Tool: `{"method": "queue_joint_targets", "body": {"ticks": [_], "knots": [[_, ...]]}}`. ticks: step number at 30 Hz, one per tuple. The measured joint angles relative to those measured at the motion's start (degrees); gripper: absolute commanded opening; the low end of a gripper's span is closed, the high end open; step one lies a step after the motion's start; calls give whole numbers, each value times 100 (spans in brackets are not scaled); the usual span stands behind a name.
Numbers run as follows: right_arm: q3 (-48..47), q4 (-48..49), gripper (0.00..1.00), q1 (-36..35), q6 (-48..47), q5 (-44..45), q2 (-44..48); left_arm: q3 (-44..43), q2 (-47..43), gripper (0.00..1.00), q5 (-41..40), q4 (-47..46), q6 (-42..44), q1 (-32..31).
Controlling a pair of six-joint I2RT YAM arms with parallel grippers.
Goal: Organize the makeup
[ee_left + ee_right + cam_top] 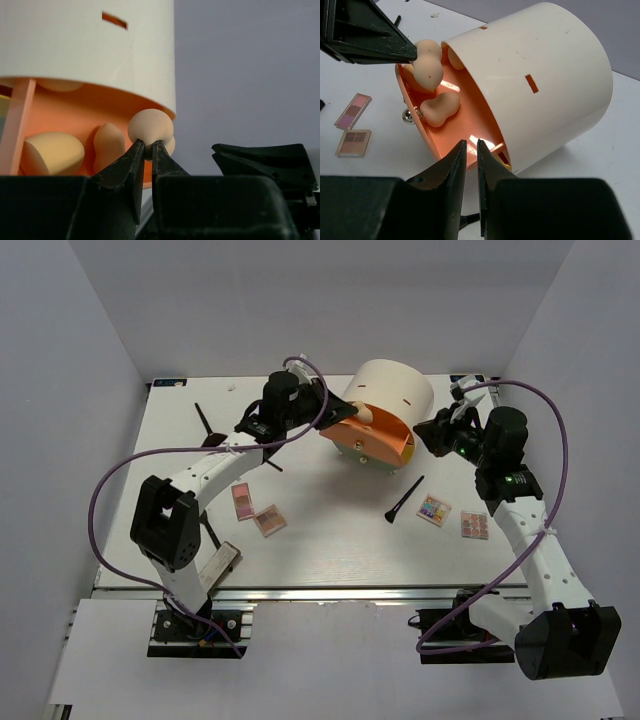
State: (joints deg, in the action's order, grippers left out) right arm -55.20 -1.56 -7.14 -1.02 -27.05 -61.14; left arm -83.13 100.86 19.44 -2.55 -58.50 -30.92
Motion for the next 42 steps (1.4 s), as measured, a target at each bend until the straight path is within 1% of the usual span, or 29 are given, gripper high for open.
{"method": "queue_joint_targets", "body": {"ticks": [2,3,4,5,6,9,11,14,15,16,17,18,19,20,21,24,27,28,29,31,33,36,37,39,40,42], "knots": [[17,7,20,0,-26,11,57,-2,0,0,9,111,20,-79],[42,4,23,0,-42,9,96,-13,-4,4,7,131,37,-92],[68,7,26,0,-48,7,131,-24,-4,11,4,133,61,-94],[79,2,32,0,-55,-7,146,-28,-4,19,-7,138,70,-98],[81,4,46,0,-92,-35,151,-28,-4,36,-11,144,85,-111],[81,-28,59,2,-417,-428,151,-55,-4,55,-52,214,153,-120],[81,-96,59,4,-798,-852,149,-133,-4,59,-76,291,175,-144],[79,-258,47,0,-1419,-1475,101,-306,-4,60,-90,389,214,-179],[66,-332,36,-9,-1674,-1672,46,-376,-4,60,-96,415,236,-186],[28,-457,30,-37,-1947,-1827,-28,-442,-4,56,-98,448,254,-186],[-33,-623,25,-79,-2199,-1952,-122,-527,-4,47,-105,492,273,-186],[-129,-831,14,-129,-2470,-2059,-249,-614,-4,34,-131,538,315,-186],[-234,-1036,6,-203,-2780,-2120,-367,-688,-9,8,-177,570,341,-186],[-365,-1294,3,-310,-3058,-2146,-492,-741,-33,0,-249,597,382,-184],[-514,-1545,0,-455,-3355,-2151,-627,-756,-74,0,-308,621,448,-177],[-844,-2079,0,-1021,-4022,-2050,-944,-649,-396,0,-535,739,597,-79],[-852,-2072,0,-1502,-4009,-1622,-1019,11,-1108,22,-684,619,579,212],[-815,-1969,0,-1604,-3945,-1390,-1019,275,-1353,39,-708,575,557,319],[-730,-1773,0,-1729,-3838,-1034,-1008,586,-1620,46,-732,490,509,426],[-595,-1495,0,-1875,-3659,-431,-1023,1113,-2026,52,-837,424,407,623],[-463,-1189,0,-1965,-3499,214,-1047,1556,-2286,52,-918,332,293,693],[-361,-787,0,-2006,-3314,1021,-1132,2011,-2371,53,-927,227,162,669],[-345,-686,5,-2017,-3265,1220,-1150,2120,-2361,54,-925,210,138,667],[-332,-481,10,-2037,-3165,1558,-1185,2321,-2337,58,-909,164,76,651],[-328,-369,16,-2039,-3136,1685,-1200,2406,-2332,59,-894,116,55,647],[-328,-197,23,-2039,-3071,1880,-1222,2564,-2332,60,-839,-4,-13,647]]}}
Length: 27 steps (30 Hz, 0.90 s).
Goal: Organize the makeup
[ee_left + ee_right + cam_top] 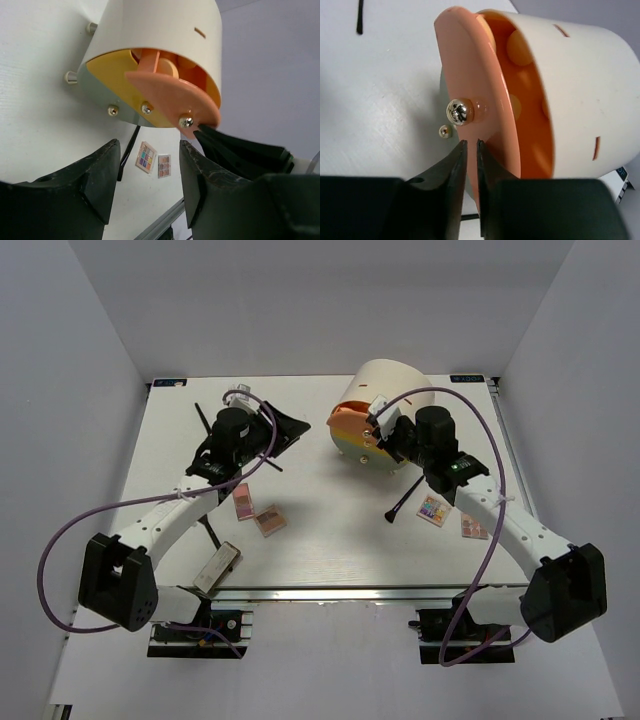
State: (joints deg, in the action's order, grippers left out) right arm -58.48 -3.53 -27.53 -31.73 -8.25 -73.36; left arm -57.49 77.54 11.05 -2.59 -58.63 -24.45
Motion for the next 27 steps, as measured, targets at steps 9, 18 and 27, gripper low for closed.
{"method": "queue_joint_targets", "body": {"ticks": [9,18,27], "knots": [[-201,365,38,-24,68,435,-483,586,273,60,385,-828,-492,-4],[-227,315,43,-35,85,420,-520,608,975,56,732,-1609,-916,-92],[-83,-155,0,17,304,-1191,1078,-284,2555,48,901,-1991,-1246,-793]]}}
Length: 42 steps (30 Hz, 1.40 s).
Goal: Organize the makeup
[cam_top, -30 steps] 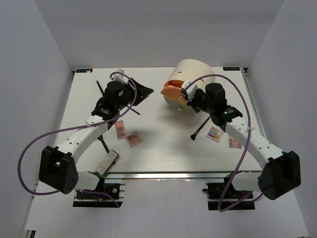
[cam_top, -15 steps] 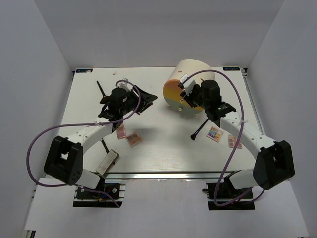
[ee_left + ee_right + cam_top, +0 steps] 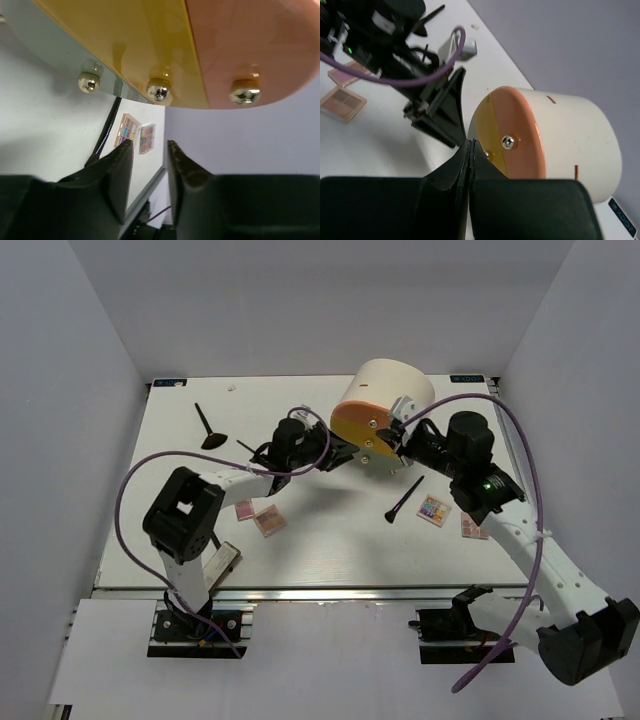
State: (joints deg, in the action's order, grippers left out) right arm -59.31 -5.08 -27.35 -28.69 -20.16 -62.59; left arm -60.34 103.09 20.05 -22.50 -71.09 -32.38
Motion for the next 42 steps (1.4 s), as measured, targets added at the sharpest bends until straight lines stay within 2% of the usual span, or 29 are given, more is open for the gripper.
{"method": "queue_joint_targets", "body": {"ticks": [2,6,13,20,25,29,32,37,42], "knots": [[39,101,0,66,236,-114,264,-251,319,54,13,-26,-79,-144],[153,212,0,417,625,-144,409,-654,791,60,13,-59,-181,-354],[219,118,0,1021,1082,-234,319,-787,1019,61,-125,-155,-337,-417],[238,98,0,1180,1266,-358,319,-839,1034,59,-540,-282,-387,-417],[380,66,0,1198,1327,-404,326,-1130,1318,48,-713,-348,-444,-417],[407,44,0,1237,1329,-407,330,-1182,1335,25,-761,-466,-522,-424],[411,44,0,1274,1331,-407,341,-1182,1338,15,-769,-476,-555,-426],[535,26,0,1300,1331,-404,433,-960,1259,7,-774,-686,-608,-428],[675,-39,0,1346,1331,-404,560,-101,581,4,-761,-732,-584,-428]]}}
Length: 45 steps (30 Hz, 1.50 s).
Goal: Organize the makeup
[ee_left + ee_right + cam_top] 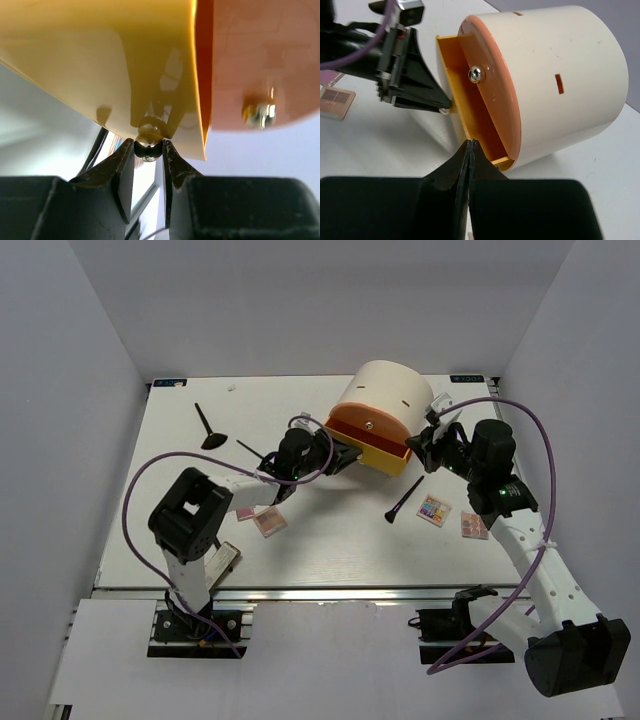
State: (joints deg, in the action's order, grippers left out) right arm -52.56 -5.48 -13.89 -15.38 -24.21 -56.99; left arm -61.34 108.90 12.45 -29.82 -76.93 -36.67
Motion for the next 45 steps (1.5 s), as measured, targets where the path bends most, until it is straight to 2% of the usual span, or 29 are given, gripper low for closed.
{"method": "queue_joint_targets", "body": {"ticks": [5,11,13,15,16,17,20,25,30,34,39,45], "knots": [[168,-90,0,39,0,-9,66,699,-782,4,92,297,85,0],[219,-170,0,42,-4,-37,66,938,-1036,4,179,400,85,-11],[223,-173,7,50,-11,-48,66,1023,-1123,5,177,420,83,-17],[223,-195,18,76,-33,-103,66,1073,-1189,14,177,437,85,-22],[223,-219,34,94,-66,-175,66,1086,-1209,25,177,446,85,-22],[221,-284,41,116,-144,-269,66,1091,-1224,44,179,459,85,-22],[208,-643,57,170,-365,-586,63,1091,-1228,65,199,481,133,-22],[166,-1591,74,507,-981,-1097,105,1045,-1453,80,116,793,330,-22],[136,-2870,85,1248,-2024,-1423,214,970,-2179,83,-146,1329,728,2],[208,-3523,87,1620,-2944,-1318,59,988,-3016,85,-330,1884,1169,166],[717,-3611,89,1694,-3576,-649,-798,1163,-4024,86,-584,2837,1869,767],[935,-3008,89,1591,-3521,-42,-1792,1521,-4802,90,-881,3954,2529,1484]]}}
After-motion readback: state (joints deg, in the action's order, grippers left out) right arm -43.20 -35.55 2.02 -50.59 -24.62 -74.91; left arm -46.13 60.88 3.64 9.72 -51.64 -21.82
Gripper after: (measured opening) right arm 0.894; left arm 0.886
